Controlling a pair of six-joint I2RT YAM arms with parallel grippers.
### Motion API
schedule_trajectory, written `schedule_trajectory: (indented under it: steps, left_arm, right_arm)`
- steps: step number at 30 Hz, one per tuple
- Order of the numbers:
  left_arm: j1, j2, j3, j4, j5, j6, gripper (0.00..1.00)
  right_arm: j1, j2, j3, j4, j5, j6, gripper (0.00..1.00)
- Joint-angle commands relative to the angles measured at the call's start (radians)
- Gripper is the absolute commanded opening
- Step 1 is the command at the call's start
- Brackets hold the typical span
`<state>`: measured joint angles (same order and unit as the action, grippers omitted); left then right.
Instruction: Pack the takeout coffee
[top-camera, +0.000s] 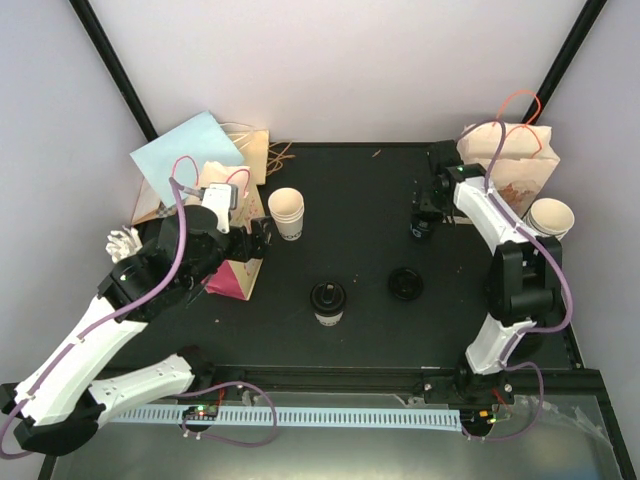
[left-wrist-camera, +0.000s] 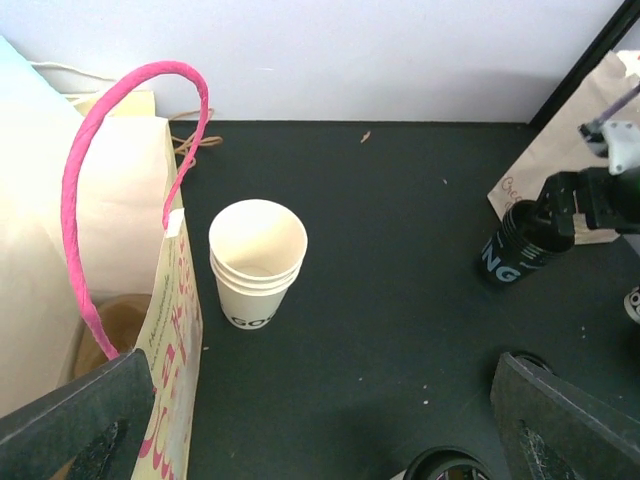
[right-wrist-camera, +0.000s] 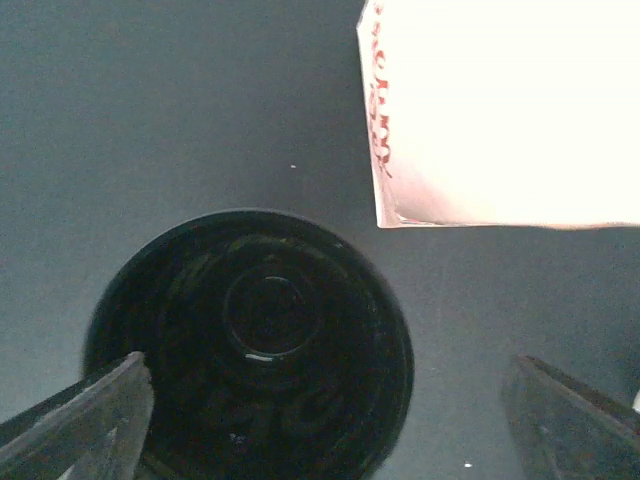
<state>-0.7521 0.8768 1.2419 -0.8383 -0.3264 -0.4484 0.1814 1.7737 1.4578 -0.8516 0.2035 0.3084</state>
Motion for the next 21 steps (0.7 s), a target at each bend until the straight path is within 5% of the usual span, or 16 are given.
schedule_trajectory:
  steps: [1, 13, 21]
  left_arm:
    - [0.006, -0.017, 0.067, -0.045, -0.010, 0.048, 0.96]
    - [0.007, -0.012, 0.204, -0.112, 0.010, 0.142, 0.99]
    - [0.101, 0.068, 0.413, -0.259, -0.144, 0.194, 0.99]
  right_arm:
    - [0.041, -0.081, 0.009, -0.019, 0.015, -0.007, 1.00]
    - [0.326, -0.298, -0.041, -0.061, 0.004, -0.027, 1.00]
    - [0.592, -0.449, -0.180, -0.078, -0.121, -0.056, 1.00]
